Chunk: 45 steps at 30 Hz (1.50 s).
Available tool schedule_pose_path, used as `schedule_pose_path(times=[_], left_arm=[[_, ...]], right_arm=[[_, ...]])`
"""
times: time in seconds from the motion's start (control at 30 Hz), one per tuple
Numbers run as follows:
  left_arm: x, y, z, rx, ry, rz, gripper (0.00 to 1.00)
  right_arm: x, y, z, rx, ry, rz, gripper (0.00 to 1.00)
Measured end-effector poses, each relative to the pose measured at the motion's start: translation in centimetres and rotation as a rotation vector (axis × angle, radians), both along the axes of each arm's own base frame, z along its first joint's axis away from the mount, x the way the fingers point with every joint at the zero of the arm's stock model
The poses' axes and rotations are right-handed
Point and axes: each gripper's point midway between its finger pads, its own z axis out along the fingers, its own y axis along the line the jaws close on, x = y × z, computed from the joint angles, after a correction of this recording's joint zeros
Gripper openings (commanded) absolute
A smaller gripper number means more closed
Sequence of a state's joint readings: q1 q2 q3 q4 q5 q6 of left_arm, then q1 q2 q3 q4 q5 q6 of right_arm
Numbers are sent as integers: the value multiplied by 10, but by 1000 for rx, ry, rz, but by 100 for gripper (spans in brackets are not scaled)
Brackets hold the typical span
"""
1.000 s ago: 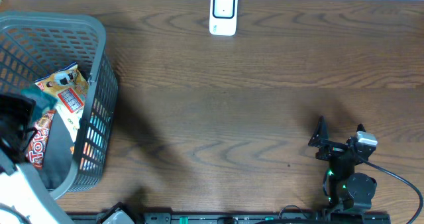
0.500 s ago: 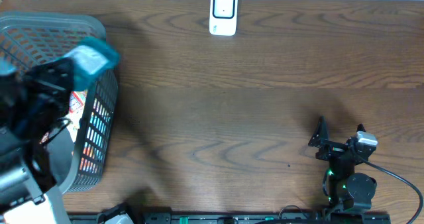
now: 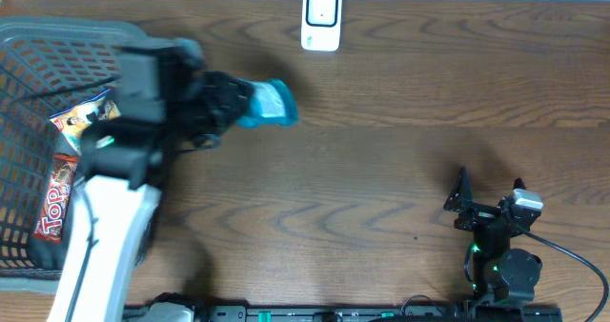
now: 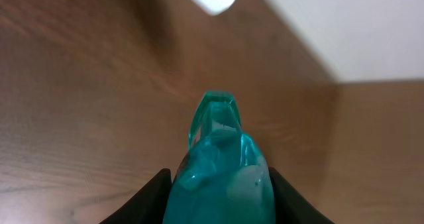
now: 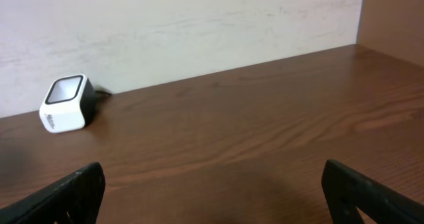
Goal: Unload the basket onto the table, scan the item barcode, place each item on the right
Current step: 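Lift the bottle out and carry it toward the white scanner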
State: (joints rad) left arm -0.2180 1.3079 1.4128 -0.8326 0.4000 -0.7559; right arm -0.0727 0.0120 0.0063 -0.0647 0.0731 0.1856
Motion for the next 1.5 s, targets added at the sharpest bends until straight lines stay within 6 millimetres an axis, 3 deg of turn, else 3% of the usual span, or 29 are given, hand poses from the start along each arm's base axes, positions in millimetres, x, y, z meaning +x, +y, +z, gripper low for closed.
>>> schedule_pose_path(times=[0.17,0.37,0.47,0.63,0.87,1.2,1.5], left_arm=[[4,-42,-52,180,70,-117,38],[1,-76,-112,335,161,-230,38],[0,-82,-133,383,200,-247,39],[5,-76,-159,488,230,-225,39],[9,-62,-172,565,259,-158,39],[11,-41,-182,524,358,206,39],[14,-38,-182,454,382,374,53]], right_arm=[[0,0,0,0,0,0,99],[0,0,0,0,0,0,99],[0,0,0,0,0,0,99],[0,0,0,0,0,0,99],[0,0,0,0,0,0,99],[0,0,0,0,0,0,99],[0,0,0,0,0,0,99]])
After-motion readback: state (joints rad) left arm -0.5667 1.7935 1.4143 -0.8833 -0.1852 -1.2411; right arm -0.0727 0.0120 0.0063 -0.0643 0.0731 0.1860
